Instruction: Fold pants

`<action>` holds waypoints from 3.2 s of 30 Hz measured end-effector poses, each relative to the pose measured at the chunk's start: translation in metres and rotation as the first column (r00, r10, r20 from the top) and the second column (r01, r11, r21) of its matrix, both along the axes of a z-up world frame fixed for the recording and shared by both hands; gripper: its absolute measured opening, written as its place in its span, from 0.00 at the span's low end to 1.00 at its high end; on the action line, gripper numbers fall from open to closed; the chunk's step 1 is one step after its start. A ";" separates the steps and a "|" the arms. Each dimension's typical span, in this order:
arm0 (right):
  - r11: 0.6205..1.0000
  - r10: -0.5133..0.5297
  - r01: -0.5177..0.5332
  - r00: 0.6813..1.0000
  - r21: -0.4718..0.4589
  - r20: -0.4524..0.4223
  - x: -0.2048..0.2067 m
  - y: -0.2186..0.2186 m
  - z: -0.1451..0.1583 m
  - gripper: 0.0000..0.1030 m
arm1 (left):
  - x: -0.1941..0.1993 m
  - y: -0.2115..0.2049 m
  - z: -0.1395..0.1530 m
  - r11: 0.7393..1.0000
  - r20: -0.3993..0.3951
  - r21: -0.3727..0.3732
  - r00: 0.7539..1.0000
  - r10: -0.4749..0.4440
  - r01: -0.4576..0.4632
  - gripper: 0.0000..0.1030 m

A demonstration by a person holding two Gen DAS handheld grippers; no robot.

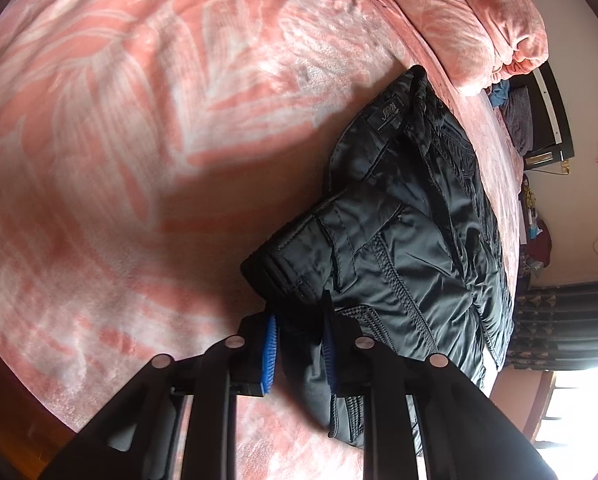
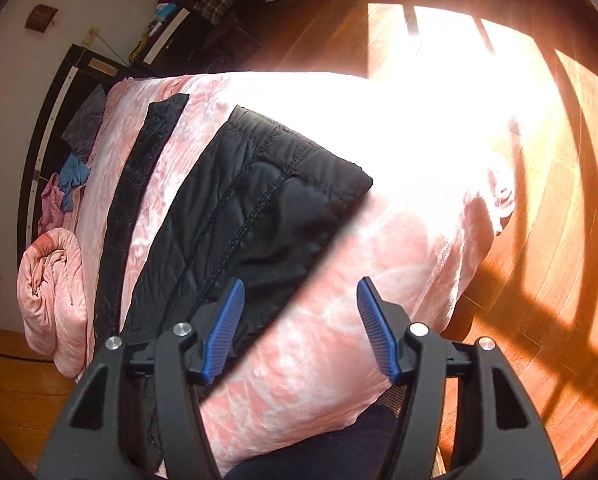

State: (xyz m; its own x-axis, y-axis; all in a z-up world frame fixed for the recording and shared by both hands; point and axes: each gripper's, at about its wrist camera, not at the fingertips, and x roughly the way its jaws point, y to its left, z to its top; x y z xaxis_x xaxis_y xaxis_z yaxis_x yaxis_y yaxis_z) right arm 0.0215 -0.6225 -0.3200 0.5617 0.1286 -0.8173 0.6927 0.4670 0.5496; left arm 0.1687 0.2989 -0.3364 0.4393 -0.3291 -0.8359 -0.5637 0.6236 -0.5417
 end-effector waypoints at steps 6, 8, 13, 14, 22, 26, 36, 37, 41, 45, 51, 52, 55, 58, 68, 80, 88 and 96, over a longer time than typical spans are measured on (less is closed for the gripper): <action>0.993 -0.053 0.045 0.996 0.109 0.074 0.021 -0.028 -0.025 0.62 | 0.001 -0.001 0.001 1.000 -0.012 0.014 1.000 0.016 -0.016 0.18; 0.992 -0.034 0.026 0.997 0.120 0.069 0.029 -0.025 -0.030 0.30 | 0.000 0.001 0.004 0.999 -0.008 0.028 1.000 0.026 -0.026 0.18; 0.994 0.047 -0.057 0.993 0.091 0.106 0.034 0.008 -0.015 0.10 | -0.021 0.025 0.014 0.993 0.009 0.045 0.994 0.109 -0.110 0.18; 0.994 0.070 -0.078 0.993 0.079 0.094 0.033 0.017 -0.013 0.10 | -0.027 0.032 0.016 0.990 0.010 0.051 0.992 0.127 -0.128 0.18; 0.991 0.120 -0.122 0.992 0.053 0.025 0.032 0.040 -0.029 0.11 | -0.052 0.048 -0.004 0.980 -0.023 0.061 0.981 0.192 -0.190 0.20; 0.988 0.123 -0.124 0.992 -0.088 -0.020 0.021 0.039 0.014 0.47 | -0.050 0.049 0.021 0.984 -0.039 0.130 0.991 0.125 -0.119 0.38; 0.909 0.347 -0.390 0.904 -0.149 -0.248 0.080 0.079 -0.006 0.57 | 0.060 0.059 0.110 0.938 0.148 0.337 0.980 -0.135 0.078 0.96; 0.906 0.344 -0.392 0.902 -0.161 -0.259 0.081 0.081 -0.003 0.57 | 0.080 0.062 0.110 0.937 0.154 0.329 0.973 -0.173 0.115 0.96; 0.864 0.373 -0.429 0.897 -0.262 -0.237 0.098 0.092 0.040 0.70 | 0.159 0.072 0.094 0.913 0.117 0.312 0.943 -0.311 0.262 0.96; 0.859 0.431 -0.454 0.890 -0.236 -0.145 0.136 0.100 0.068 0.74 | 0.220 0.087 0.058 0.927 0.100 0.211 0.937 -0.335 0.309 0.96; 0.845 0.502 -0.507 0.862 -0.172 -0.074 0.228 0.111 0.073 0.75 | 0.268 0.090 0.006 0.915 0.065 0.118 0.916 -0.395 0.386 0.93; 0.837 0.521 -0.523 0.852 -0.158 -0.058 0.248 0.114 0.072 0.75 | 0.271 0.088 0.001 0.908 0.062 0.100 0.908 -0.414 0.407 0.80; 0.804 0.579 -0.572 0.816 -0.161 -0.010 0.303 0.116 0.077 0.78 | 0.272 0.081 -0.003 0.880 0.040 0.119 0.884 -0.467 0.460 0.59; 0.772 0.626 -0.615 0.780 -0.163 0.019 0.365 0.108 0.080 0.82 | 0.271 0.081 -0.004 0.869 0.031 0.137 0.875 -0.483 0.475 0.43; 0.750 0.618 -0.626 0.778 -0.216 -0.112 0.534 0.047 0.034 0.82 | 0.272 0.069 -0.002 0.836 0.000 0.239 0.861 -0.508 0.493 0.28; 0.669 0.718 -0.727 0.686 -0.159 -0.118 0.593 0.039 -0.026 0.27 | 0.268 0.065 -0.003 0.871 -0.020 0.278 0.909 -0.416 0.405 0.28; 0.668 0.718 -0.708 0.694 -0.227 -0.051 0.555 0.039 0.038 0.08 | 0.256 0.063 0.030 0.871 -0.008 0.376 0.941 -0.337 0.315 0.06; 0.669 0.705 -0.660 0.709 -0.342 0.010 0.478 0.041 0.141 0.06 | 0.232 0.046 0.098 0.870 0.124 0.403 0.925 -0.359 0.284 0.05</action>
State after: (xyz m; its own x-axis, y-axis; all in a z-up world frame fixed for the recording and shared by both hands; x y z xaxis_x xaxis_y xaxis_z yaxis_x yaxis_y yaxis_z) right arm 0.4993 -0.5817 -0.1786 0.5163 0.2893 -0.8061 0.0470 0.9302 0.3640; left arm 0.4005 0.3445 -0.2389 0.5239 -0.1621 -0.8362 -0.2076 0.9278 -0.3099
